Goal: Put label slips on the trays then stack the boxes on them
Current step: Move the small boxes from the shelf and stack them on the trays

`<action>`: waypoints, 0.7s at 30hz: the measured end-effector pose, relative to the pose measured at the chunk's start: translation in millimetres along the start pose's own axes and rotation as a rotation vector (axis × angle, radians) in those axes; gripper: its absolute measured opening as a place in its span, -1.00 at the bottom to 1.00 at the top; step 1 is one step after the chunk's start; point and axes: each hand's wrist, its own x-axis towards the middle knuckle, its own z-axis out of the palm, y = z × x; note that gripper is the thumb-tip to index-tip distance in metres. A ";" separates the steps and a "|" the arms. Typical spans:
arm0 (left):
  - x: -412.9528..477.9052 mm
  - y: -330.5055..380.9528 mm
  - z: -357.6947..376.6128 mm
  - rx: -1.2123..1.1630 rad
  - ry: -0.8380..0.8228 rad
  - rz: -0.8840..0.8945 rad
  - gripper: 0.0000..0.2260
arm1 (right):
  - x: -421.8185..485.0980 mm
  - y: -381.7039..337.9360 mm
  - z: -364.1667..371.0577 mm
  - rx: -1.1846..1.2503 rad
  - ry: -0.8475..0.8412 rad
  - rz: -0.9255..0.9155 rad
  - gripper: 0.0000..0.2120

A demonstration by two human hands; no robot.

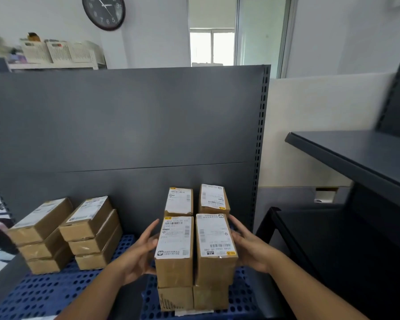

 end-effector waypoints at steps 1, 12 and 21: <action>0.7 0.4 -1.2 0.008 -0.009 -0.005 -0.43 | 1.7 -1.2 0.6 -0.004 -0.002 0.003 -0.22; 12.8 -1.9 -6.6 0.141 -0.081 -0.033 -0.47 | 10.3 -6.7 5.2 -0.076 0.018 0.033 -0.30; 17.9 -5.6 -8.8 0.147 -0.110 -0.027 -0.48 | 12.2 -4.7 7.4 -0.065 -0.008 0.019 -0.31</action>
